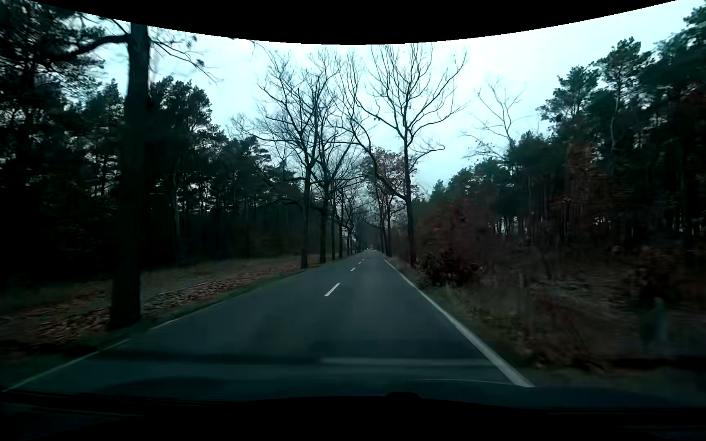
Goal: Follow the waypoints while adhering to traffic rules and regulations
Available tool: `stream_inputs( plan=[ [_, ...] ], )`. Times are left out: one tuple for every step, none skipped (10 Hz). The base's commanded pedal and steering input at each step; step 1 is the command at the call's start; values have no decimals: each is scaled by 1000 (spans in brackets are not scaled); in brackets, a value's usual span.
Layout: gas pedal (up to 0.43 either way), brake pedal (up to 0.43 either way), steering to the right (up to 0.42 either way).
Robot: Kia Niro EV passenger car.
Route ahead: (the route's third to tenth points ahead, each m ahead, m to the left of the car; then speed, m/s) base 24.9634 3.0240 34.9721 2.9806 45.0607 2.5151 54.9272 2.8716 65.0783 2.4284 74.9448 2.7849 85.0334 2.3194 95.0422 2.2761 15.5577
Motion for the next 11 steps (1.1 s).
stream_inputs(
  plan=[
    [157,0,-1],
    [157,0,-1],
    [157,0,-1],
    [157,0,-1],
    [157,0,-1],
    [157,0,-1],
    [157,0,-1],
    [157,0,0],
    [157,0,0],
    [157,0,0],
    [157,0,0]
  ],
)
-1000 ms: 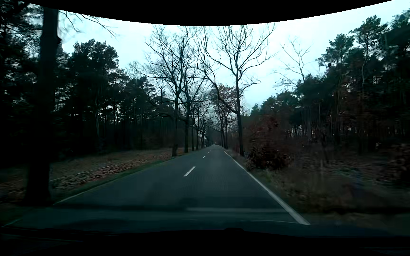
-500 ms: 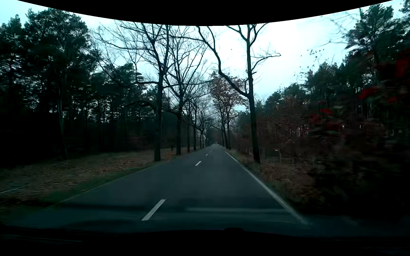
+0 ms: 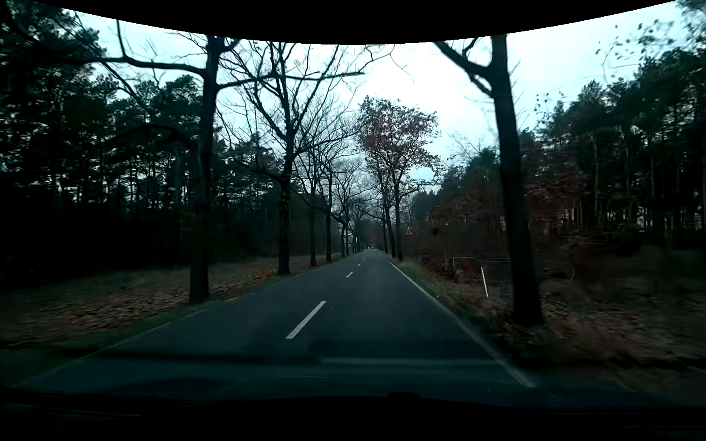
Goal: Follow the waypoints while adhering to traffic rules and regulations
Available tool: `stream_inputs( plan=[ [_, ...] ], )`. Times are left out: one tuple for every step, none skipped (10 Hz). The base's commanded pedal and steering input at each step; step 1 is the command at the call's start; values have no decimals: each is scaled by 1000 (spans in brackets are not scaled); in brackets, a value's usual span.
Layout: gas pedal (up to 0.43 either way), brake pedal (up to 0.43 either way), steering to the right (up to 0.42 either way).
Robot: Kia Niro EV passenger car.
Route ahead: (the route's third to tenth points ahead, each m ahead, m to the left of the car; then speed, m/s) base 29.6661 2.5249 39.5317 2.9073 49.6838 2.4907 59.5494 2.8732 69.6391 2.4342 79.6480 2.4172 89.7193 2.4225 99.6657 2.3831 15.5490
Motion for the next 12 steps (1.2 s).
stream_inputs(
  plan=[
    [157,0,0],
    [157,0,0],
    [157,0,0],
    [157,0,0],
    [157,0,0],
    [157,0,0],
    [157,0,0],
    [157,0,-1],
    [157,0,0],
    [157,0,0],
    [157,0,0],
    [157,0,0]
  ],
)
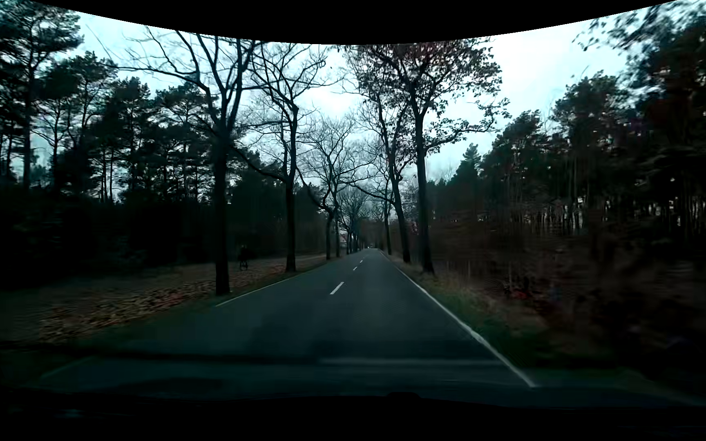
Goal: Follow the waypoints while adhering to traffic rules and regulations
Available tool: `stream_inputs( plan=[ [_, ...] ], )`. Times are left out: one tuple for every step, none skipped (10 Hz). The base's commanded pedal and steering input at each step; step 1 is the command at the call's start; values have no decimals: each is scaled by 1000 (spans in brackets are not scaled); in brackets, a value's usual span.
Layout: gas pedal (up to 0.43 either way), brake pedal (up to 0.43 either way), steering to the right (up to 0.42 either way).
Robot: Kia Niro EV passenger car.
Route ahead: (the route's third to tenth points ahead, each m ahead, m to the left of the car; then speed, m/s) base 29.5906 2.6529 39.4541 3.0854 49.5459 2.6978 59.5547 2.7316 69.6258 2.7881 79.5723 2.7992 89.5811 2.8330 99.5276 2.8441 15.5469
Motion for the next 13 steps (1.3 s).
stream_inputs(
  plan=[
    [157,0,0],
    [157,0,0],
    [157,0,0],
    [157,0,-1],
    [157,0,0],
    [157,0,0],
    [157,0,0],
    [157,0,0],
    [157,0,0],
    [157,0,0],
    [157,0,-1],
    [157,0,0],
    [157,0,0]
  ],
)
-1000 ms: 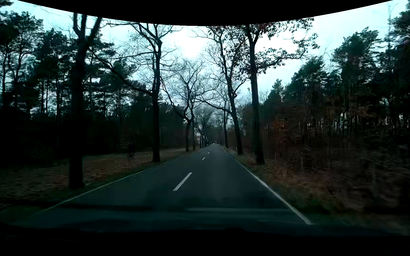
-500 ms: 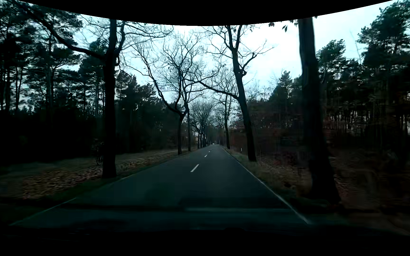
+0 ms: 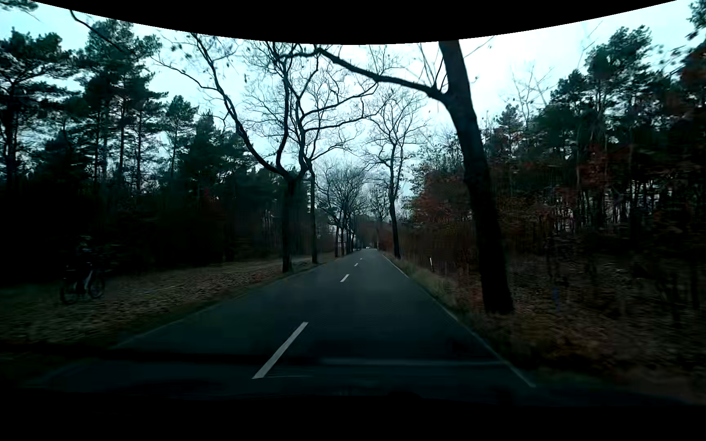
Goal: Follow the waypoints while adhering to traffic rules and regulations
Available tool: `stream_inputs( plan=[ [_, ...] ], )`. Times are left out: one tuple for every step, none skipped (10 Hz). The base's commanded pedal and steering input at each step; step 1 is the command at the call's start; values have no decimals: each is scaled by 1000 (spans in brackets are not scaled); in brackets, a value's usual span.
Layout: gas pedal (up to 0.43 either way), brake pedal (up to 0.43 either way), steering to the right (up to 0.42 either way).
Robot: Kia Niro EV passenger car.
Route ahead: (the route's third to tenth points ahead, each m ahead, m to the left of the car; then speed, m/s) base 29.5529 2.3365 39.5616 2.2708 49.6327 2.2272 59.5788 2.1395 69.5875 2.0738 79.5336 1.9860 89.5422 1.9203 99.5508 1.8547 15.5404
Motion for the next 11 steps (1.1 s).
stream_inputs(
  plan=[
    [157,0,0],
    [157,0,-1],
    [157,0,0],
    [157,0,0],
    [157,0,-1],
    [157,0,0],
    [157,0,0],
    [157,0,0],
    [157,0,0],
    [157,0,0],
    [157,0,0]
  ],
)
